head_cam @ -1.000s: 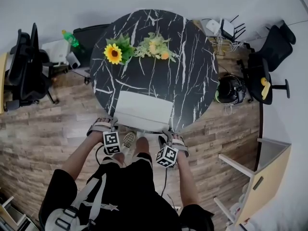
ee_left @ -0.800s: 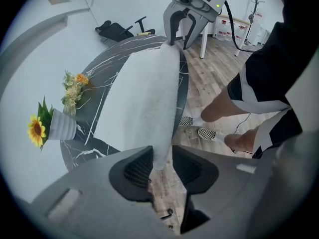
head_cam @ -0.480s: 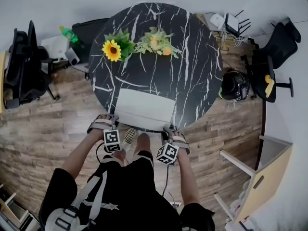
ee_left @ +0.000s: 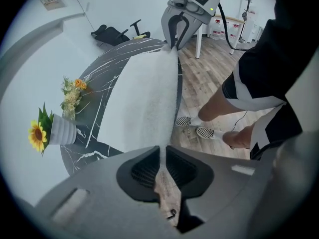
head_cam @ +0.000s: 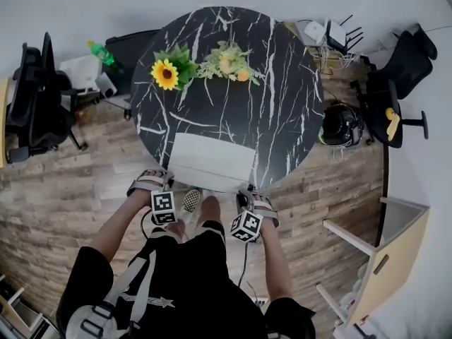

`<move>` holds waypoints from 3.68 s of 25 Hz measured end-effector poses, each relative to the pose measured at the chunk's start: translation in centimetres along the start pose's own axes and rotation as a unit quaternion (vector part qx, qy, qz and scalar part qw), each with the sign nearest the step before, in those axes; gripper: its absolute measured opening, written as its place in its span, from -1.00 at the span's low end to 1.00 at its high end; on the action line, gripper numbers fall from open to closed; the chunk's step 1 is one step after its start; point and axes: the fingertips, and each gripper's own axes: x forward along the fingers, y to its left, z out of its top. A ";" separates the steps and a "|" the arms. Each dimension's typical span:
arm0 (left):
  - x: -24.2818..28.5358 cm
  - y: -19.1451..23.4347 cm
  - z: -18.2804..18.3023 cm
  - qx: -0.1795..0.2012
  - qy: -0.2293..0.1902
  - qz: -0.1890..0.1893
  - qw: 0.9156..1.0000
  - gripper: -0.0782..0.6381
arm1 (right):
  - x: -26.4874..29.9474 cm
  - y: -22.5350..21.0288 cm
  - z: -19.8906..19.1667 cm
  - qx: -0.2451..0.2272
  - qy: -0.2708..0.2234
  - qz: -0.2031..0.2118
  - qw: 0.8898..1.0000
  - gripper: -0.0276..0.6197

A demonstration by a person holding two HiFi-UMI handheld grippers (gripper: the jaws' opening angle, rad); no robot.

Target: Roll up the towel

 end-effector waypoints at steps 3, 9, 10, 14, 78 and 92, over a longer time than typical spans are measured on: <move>-0.4 -0.8 0.0 0.004 0.000 -0.012 1.000 -0.64 | -0.5 0.9 0.0 0.005 0.000 0.016 1.000 -0.79; -1.0 -0.6 0.0 0.005 0.004 -0.006 1.000 -0.64 | -1.1 0.9 0.1 0.011 0.001 0.011 1.000 -0.79; -1.1 -0.3 0.1 0.004 0.005 -0.004 1.000 -0.64 | -1.2 0.7 0.1 0.010 0.002 0.009 1.000 -0.79; -1.5 0.7 0.3 0.003 0.007 0.005 1.000 -0.63 | -1.6 -0.4 0.3 0.011 -0.001 0.000 1.000 -0.79; -1.4 4.1 0.7 -0.047 0.001 0.047 0.998 -0.26 | -1.3 -4.0 1.1 0.017 -0.032 -0.056 0.998 -0.41; 1.6 3.8 1.1 -0.041 0.004 0.039 0.998 -0.46 | 1.3 -3.4 0.1 0.002 -0.021 -0.037 0.999 -0.50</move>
